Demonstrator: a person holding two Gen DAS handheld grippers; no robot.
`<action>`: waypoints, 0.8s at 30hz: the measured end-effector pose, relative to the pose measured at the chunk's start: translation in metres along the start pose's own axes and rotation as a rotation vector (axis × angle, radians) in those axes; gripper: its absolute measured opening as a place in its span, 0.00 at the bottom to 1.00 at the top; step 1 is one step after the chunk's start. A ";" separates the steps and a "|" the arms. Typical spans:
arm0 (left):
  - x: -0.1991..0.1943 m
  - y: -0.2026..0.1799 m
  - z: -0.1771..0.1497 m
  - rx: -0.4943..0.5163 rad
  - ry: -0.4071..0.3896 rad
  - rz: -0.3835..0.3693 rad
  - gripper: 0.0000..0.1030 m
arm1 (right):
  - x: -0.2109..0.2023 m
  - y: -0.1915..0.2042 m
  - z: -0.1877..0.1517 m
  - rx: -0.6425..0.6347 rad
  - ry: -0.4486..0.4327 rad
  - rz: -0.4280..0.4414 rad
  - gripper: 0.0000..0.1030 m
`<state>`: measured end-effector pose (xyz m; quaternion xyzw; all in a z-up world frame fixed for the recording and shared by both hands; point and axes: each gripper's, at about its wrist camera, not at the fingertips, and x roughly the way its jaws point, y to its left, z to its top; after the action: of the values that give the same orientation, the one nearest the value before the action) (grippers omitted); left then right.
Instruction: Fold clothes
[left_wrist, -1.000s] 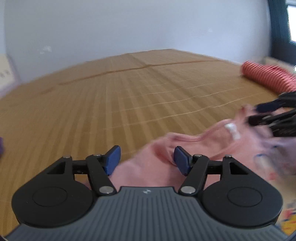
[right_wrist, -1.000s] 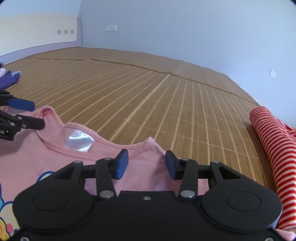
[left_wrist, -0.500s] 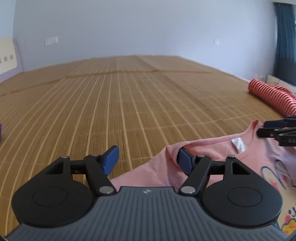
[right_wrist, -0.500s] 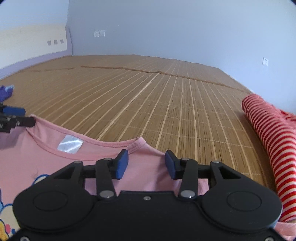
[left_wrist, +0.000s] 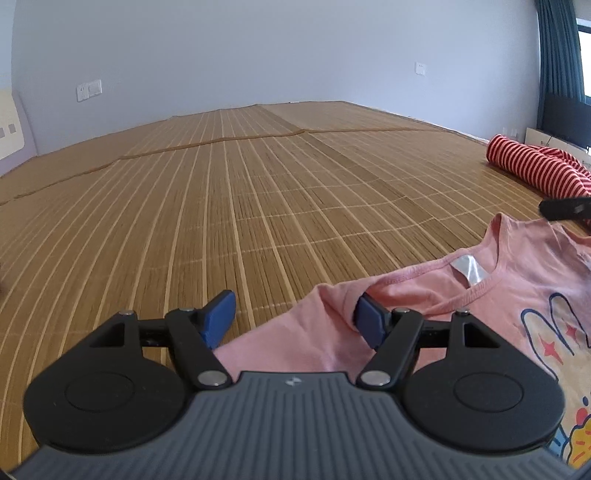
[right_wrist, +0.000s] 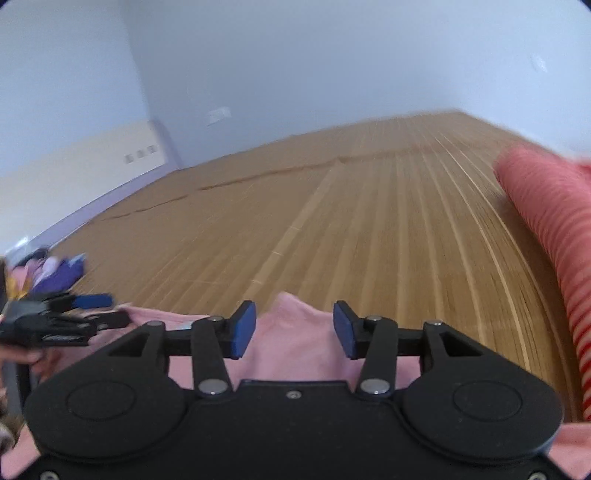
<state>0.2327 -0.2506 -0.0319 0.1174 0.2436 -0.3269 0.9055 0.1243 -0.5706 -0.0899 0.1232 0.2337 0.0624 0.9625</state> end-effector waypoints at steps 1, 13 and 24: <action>0.001 -0.001 0.000 0.004 0.000 0.003 0.73 | -0.002 0.008 0.001 -0.008 0.008 0.040 0.52; -0.014 0.000 0.007 0.009 -0.024 -0.025 0.73 | 0.026 0.050 -0.019 -0.259 0.189 -0.083 0.54; -0.064 -0.040 0.012 0.211 -0.060 0.008 0.73 | 0.034 0.063 -0.025 -0.291 0.174 -0.194 0.64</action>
<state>0.1685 -0.2508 0.0090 0.2032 0.1803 -0.3507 0.8962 0.1394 -0.4989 -0.1094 -0.0461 0.3155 0.0127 0.9477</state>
